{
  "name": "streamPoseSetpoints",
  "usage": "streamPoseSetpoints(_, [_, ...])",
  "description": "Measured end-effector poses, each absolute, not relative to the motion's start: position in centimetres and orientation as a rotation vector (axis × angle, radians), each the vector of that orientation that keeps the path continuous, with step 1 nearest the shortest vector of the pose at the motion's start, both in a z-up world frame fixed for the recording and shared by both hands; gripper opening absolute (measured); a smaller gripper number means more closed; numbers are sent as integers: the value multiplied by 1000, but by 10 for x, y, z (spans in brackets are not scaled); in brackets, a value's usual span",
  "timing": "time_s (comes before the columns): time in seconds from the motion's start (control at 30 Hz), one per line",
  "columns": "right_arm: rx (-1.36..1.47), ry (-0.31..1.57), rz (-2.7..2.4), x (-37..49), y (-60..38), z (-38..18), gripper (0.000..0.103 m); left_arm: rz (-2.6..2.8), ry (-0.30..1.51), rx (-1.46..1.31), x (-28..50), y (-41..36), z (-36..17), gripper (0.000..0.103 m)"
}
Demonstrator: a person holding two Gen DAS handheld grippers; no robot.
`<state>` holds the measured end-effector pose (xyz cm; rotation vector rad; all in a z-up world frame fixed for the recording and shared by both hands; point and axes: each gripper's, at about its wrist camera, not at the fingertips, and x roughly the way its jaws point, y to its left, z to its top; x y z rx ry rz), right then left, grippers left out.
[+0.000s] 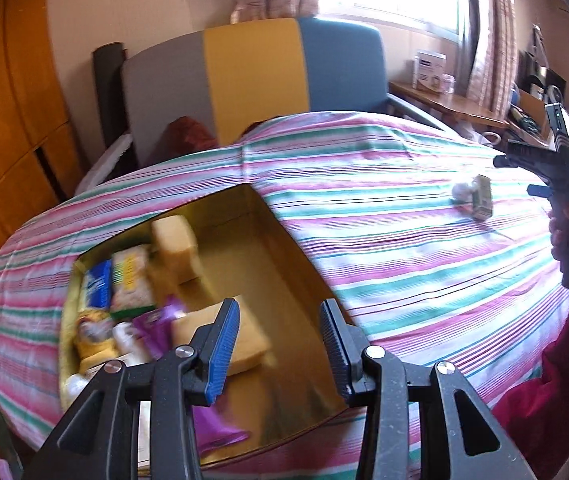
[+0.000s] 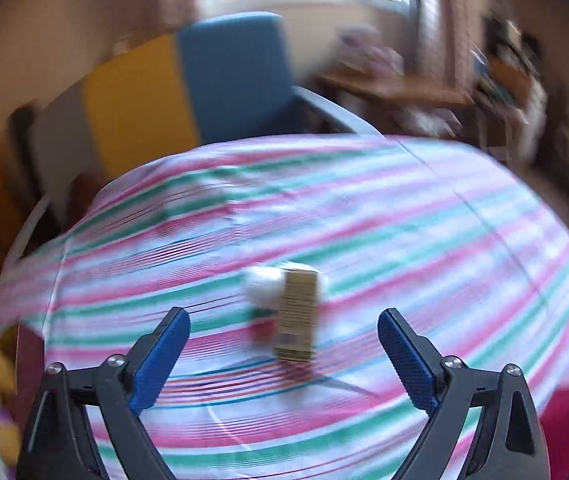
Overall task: Organize objects
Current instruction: 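Move both tools back to the white ball and juice box, then grasp the green-and-yellow juice box with the right gripper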
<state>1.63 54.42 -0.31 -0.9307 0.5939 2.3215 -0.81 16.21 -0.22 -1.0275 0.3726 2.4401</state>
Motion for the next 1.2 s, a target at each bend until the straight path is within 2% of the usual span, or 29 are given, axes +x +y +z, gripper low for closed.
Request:
streamPoseSetpoints(0.07, [-881, 733, 2290, 26, 563, -5, 95, 2414, 376, -1025, -7, 175, -5, 42])
streamPoseSetpoints(0.17, [-874, 846, 2237, 34, 577, -11, 95, 2364, 389, -1028, -3, 194, -10, 42])
streamPoseSetpoints(0.4, [-914, 974, 2162, 41, 584, -28, 95, 2285, 387, -1036, 1, 216, -14, 42])
streamPoseSetpoints(0.53, [-1017, 911, 2177, 23, 578, -33, 95, 2265, 375, -1043, -1, 222, -16, 42])
streamPoseSetpoints(0.67, [-1102, 703, 2221, -11, 574, -30, 95, 2249, 368, -1067, -3, 224, -20, 42])
streamPoseSetpoints(0.77, [-1181, 631, 2202, -33, 576, -41, 94, 2247, 363, -1077, -5, 225, -21, 42])
streamPoseSetpoints(0.83, [-1240, 593, 2186, -44, 581, -55, 87, 2241, 365, -1084, -6, 227, -22, 42])
streamPoseSetpoints(0.9, [-1264, 528, 2180, -46, 581, -63, 46, 2233, 368, -1079, -5, 230, -20, 42])
streamPoseSetpoints(0.93, [-1291, 502, 2167, -46, 581, -66, 30, 2232, 369, -1073, -5, 232, -19, 42])
streamPoseSetpoints(1.0, [-1304, 530, 2216, -38, 577, -60, 30, 2229, 376, -1062, -4, 236, -18, 42])
streamPoseSetpoints(1.1, [-1256, 476, 2276, -22, 569, -37, 30, 2217, 381, -1068, -6, 246, -18, 42])
streamPoseSetpoints(1.2, [-1234, 547, 2265, -1, 576, -29, 30, 2182, 382, -1080, -6, 262, -20, 42])
